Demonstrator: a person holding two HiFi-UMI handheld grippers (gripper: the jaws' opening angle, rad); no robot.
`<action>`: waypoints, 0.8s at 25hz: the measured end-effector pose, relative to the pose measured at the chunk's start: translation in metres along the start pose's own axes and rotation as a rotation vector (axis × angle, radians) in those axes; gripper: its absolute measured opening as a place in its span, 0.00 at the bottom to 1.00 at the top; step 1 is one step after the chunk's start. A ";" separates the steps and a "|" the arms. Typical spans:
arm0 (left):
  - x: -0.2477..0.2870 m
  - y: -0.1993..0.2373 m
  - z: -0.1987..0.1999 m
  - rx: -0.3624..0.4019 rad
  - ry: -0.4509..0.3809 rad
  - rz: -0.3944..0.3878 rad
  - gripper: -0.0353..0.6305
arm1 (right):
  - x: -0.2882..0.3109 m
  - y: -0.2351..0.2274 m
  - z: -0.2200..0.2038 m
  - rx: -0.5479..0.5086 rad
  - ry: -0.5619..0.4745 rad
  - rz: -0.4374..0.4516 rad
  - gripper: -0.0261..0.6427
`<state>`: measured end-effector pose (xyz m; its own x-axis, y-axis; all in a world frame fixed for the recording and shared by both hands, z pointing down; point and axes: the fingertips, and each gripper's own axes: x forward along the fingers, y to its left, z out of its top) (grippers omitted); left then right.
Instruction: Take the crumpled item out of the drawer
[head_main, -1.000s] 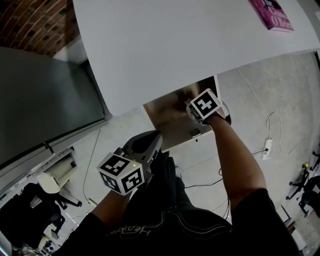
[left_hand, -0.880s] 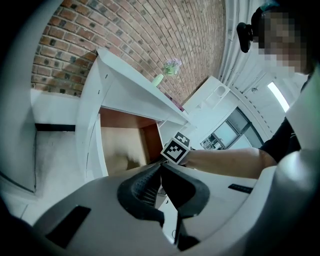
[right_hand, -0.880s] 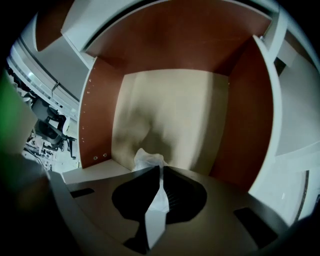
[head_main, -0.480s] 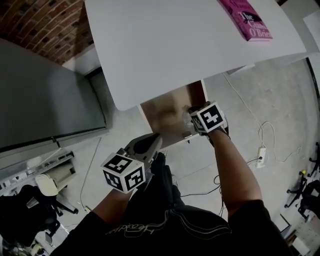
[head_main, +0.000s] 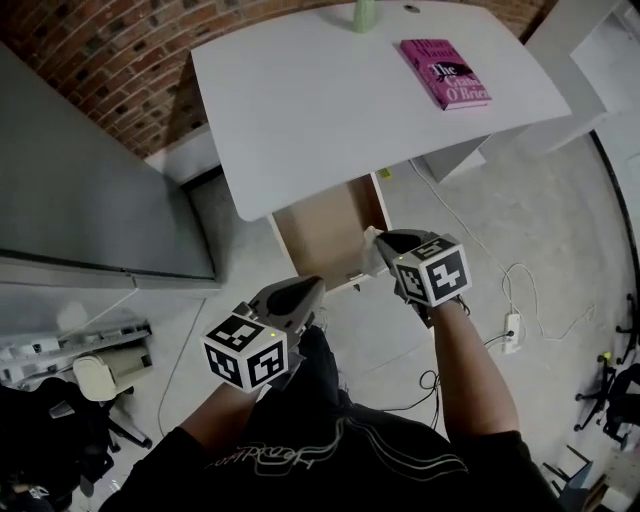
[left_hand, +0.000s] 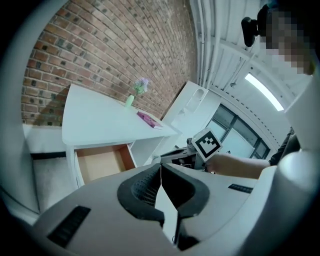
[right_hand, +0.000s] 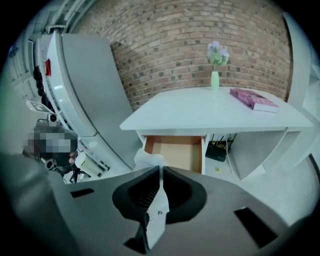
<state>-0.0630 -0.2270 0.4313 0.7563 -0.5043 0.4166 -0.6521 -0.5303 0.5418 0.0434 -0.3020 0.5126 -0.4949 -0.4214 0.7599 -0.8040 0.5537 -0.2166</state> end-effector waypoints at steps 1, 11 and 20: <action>-0.006 -0.012 0.005 0.014 -0.010 -0.005 0.09 | -0.017 0.006 0.004 0.001 -0.032 0.003 0.12; -0.072 -0.129 0.039 0.119 -0.111 -0.058 0.09 | -0.184 0.082 0.019 -0.052 -0.307 0.050 0.12; -0.112 -0.222 0.038 0.186 -0.158 -0.110 0.09 | -0.308 0.138 0.006 -0.123 -0.517 0.087 0.12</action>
<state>-0.0055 -0.0789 0.2363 0.8151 -0.5290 0.2360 -0.5760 -0.6964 0.4280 0.0824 -0.1004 0.2450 -0.6805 -0.6518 0.3349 -0.7237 0.6693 -0.1680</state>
